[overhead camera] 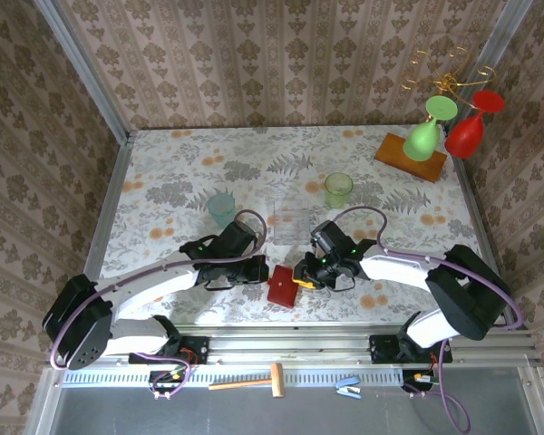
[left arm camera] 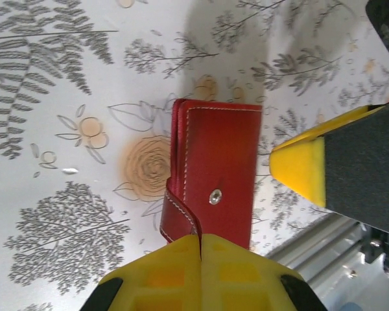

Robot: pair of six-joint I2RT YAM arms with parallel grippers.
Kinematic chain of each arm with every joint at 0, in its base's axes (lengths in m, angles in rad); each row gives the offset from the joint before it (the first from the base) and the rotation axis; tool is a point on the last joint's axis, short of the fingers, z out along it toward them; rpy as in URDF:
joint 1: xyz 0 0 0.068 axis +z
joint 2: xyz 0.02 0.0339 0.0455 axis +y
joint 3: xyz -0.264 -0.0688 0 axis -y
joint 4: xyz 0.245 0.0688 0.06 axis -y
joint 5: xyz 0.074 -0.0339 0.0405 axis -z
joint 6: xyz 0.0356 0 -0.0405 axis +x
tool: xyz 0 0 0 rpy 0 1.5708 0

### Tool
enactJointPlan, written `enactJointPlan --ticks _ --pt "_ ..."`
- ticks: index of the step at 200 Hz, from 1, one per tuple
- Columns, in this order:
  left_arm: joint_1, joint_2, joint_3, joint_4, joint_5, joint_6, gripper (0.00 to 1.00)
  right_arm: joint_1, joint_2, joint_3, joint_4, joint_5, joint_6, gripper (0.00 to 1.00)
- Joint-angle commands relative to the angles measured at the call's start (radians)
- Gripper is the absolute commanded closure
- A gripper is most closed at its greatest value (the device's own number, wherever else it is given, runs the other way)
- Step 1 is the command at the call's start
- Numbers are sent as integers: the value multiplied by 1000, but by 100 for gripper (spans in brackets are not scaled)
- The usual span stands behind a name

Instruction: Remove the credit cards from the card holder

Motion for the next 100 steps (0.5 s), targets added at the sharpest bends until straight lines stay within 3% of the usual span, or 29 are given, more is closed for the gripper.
enactJointPlan --ticks 1,55,100 --pt "5 -27 48 29 45 -21 100 -6 -42 27 -100 54 -28 73" --pt "-14 -43 136 16 69 -9 100 -17 -115 39 -179 102 -53 71" --pt "-22 -9 200 -88 30 58 100 -35 -174 80 -305 186 -148 68"
